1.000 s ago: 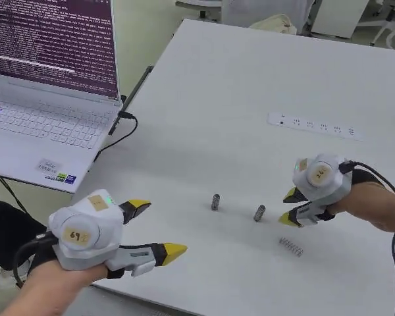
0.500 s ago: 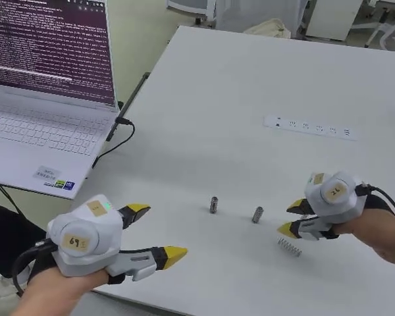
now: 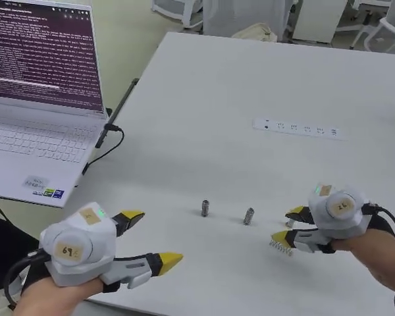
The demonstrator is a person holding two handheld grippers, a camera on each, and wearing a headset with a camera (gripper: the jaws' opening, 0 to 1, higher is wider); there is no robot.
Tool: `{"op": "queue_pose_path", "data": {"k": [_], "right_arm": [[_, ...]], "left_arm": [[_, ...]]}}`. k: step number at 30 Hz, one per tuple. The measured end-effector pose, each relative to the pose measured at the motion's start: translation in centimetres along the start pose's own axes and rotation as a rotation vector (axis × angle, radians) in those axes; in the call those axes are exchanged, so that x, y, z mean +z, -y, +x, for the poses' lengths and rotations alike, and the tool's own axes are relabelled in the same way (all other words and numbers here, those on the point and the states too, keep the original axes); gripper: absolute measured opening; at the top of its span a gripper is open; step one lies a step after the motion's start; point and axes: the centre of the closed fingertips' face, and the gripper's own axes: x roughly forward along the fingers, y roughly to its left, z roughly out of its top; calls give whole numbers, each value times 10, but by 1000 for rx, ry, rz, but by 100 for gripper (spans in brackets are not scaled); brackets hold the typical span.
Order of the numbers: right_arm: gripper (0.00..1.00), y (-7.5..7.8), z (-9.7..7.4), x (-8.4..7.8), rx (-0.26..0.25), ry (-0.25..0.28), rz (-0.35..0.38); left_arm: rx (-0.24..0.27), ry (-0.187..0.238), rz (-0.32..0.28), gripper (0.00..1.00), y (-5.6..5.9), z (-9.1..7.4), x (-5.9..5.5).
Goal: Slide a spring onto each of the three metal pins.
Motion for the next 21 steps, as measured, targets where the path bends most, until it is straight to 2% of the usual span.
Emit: {"op": "queue_pose_path", "data": {"k": [10,17,21], "right_arm": [[38,-7,-19,-7,-41,76,84],[41,-13,-30,-13,-57,97,124],[43,-18,-34,-20,-60,80,120]], "left_arm": [[-9,2,2,61,2,4,2],[-19,-2,6,61,5,6,2],[-24,-5,8,61,6,7,1]]}}
